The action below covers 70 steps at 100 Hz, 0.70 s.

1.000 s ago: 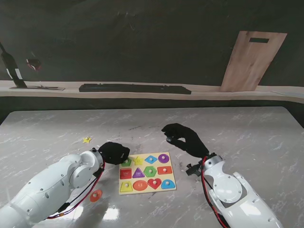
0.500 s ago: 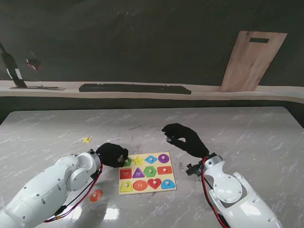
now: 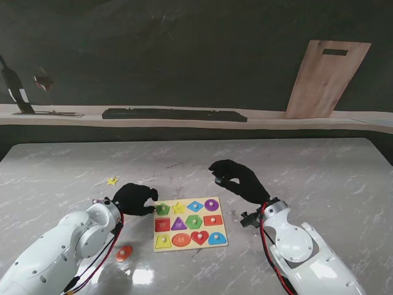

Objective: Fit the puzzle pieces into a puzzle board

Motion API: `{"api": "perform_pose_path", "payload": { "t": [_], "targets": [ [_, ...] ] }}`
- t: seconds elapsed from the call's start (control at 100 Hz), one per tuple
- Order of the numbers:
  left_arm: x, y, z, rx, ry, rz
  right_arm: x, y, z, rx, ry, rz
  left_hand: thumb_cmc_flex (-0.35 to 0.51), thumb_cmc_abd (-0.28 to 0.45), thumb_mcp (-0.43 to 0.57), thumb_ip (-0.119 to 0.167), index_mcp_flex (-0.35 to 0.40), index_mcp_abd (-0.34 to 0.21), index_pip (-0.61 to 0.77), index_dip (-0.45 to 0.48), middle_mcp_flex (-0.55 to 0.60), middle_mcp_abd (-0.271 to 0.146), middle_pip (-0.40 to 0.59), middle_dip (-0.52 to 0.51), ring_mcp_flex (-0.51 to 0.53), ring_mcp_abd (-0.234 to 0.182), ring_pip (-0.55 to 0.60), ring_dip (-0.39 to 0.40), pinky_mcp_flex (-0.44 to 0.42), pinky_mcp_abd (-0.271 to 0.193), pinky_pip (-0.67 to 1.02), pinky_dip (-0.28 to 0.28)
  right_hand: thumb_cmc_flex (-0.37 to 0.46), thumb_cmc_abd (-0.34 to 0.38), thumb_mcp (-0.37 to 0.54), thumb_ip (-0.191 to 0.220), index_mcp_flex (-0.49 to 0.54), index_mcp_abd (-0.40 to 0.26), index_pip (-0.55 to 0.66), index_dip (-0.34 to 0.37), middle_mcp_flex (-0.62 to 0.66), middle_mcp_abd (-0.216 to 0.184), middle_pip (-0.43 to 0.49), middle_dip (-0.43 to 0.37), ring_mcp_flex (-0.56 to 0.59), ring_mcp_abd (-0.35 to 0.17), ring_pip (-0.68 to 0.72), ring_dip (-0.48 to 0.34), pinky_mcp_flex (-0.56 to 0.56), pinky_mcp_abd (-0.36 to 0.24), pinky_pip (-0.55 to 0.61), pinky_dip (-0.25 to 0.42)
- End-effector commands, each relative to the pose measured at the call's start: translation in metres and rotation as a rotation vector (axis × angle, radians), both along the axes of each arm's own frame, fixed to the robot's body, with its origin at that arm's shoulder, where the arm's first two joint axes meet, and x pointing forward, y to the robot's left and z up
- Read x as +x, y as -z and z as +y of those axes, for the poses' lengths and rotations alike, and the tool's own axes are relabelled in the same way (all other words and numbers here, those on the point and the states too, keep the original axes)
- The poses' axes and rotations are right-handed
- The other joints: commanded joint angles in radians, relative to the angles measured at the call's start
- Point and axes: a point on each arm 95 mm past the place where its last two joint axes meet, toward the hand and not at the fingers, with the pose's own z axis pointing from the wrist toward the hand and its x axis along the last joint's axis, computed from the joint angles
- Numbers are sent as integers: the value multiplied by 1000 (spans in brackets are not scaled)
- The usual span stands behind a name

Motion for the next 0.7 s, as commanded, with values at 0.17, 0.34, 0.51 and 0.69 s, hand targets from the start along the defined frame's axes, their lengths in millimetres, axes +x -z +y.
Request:
{"api": "perform_pose_path", "payload": {
  "t": [0.17,0.34,0.51,0.69],
  "targets": [
    [-26,-14,24,7,-56,-96,-1,3,4,-22,2,1,19,-12,-44,-2,11,0,7,6,-27,12,0,-21,-23,-1,-28,8,-19,-31,-11,-5,15,25,-20,23,30,-32,-21,11,25,-5,-1,5,17,3,12,12,-6,9,18,9],
    [-44,-18,53,53,-118,-128,-1,4,9,-46,0,3,29,-20,-52,-8,29,-2,11,3,-26,12,-8,-27,-24,-1,-33,6,-20,-32,-13,-7,14,25,-20,23,30,-32,-21,11,23,-4,-2,5,18,4,12,12,-6,9,19,10],
    [-59,-15,77,99,-177,-133,-1,6,14,-71,-5,12,93,-43,-69,-24,44,-11,22,-5,-12,9,-5,-26,-13,-5,-31,8,-13,-34,-6,-4,14,26,-20,22,28,-32,-21,11,21,-3,-1,5,17,1,13,12,-7,8,18,9],
    [-71,-5,95,147,-234,-105,-1,8,18,-89,-12,26,136,-53,-87,-32,38,-14,63,-15,4,3,2,68,-5,-11,-24,16,-6,-39,1,-7,13,27,-19,23,26,-30,-20,11,20,-5,0,5,16,3,13,13,-8,8,18,9]
  ]
}}
